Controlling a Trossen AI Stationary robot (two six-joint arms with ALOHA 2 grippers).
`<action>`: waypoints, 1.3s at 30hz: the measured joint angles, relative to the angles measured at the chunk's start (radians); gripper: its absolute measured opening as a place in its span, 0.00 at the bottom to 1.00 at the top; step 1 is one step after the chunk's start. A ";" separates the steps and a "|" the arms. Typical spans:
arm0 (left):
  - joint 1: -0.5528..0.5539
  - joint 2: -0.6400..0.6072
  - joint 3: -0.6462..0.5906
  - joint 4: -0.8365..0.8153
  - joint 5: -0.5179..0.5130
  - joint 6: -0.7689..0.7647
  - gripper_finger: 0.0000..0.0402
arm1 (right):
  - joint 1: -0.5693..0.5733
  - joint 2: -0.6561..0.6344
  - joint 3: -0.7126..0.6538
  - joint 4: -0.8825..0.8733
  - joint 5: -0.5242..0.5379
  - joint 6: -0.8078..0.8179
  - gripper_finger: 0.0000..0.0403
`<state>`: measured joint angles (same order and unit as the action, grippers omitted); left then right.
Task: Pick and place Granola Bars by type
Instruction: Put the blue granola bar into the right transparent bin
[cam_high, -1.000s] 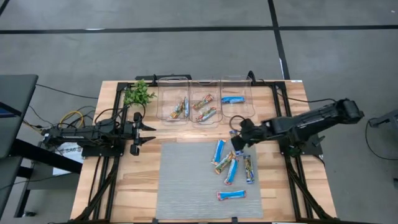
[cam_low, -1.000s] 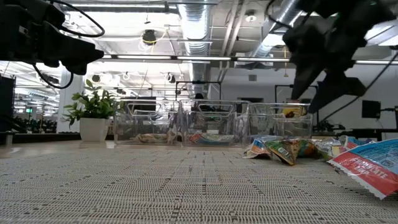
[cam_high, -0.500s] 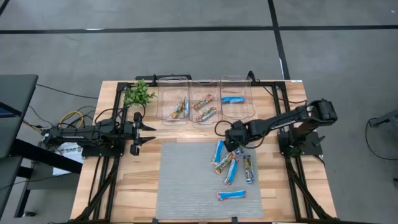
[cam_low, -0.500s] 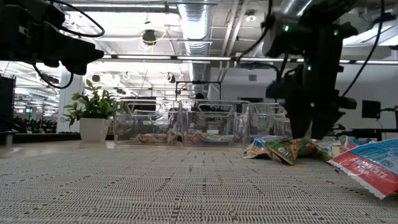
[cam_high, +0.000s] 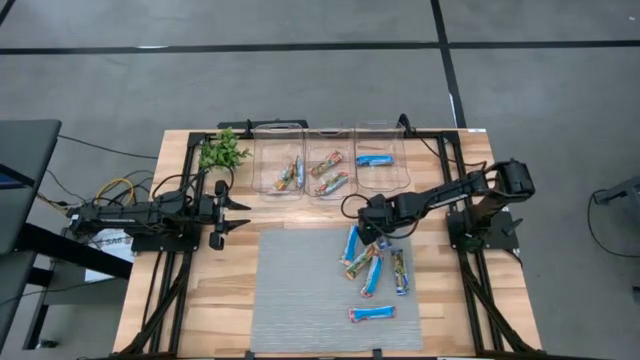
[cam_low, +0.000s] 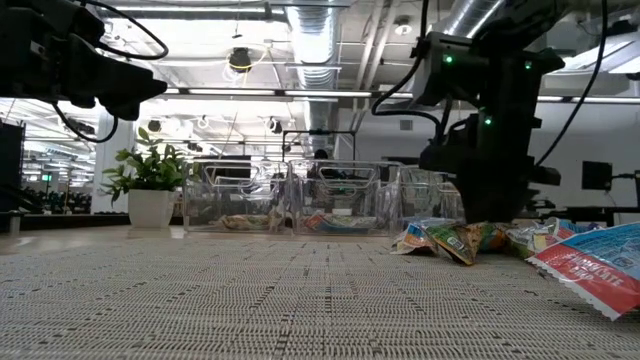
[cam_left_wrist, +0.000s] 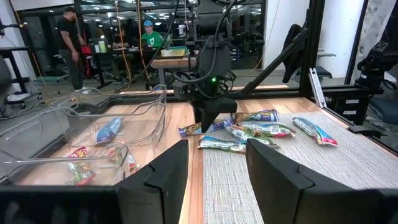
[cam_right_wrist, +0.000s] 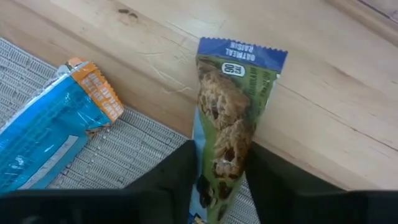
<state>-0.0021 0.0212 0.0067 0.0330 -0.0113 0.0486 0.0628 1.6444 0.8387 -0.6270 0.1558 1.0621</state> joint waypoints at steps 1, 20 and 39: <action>0.000 0.000 0.000 0.000 0.000 0.000 0.38 | 0.000 0.000 0.000 0.000 0.000 0.000 0.26; 0.000 0.000 0.000 0.000 0.000 0.000 0.38 | -0.007 -0.290 0.000 0.187 0.031 -0.118 0.08; 0.000 0.000 0.000 0.000 0.000 0.000 0.38 | -0.105 -0.517 0.000 0.447 0.030 -0.345 0.07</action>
<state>-0.0021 0.0214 0.0065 0.0326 -0.0111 0.0486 -0.0423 1.1276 0.8383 -0.1800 0.1860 0.7174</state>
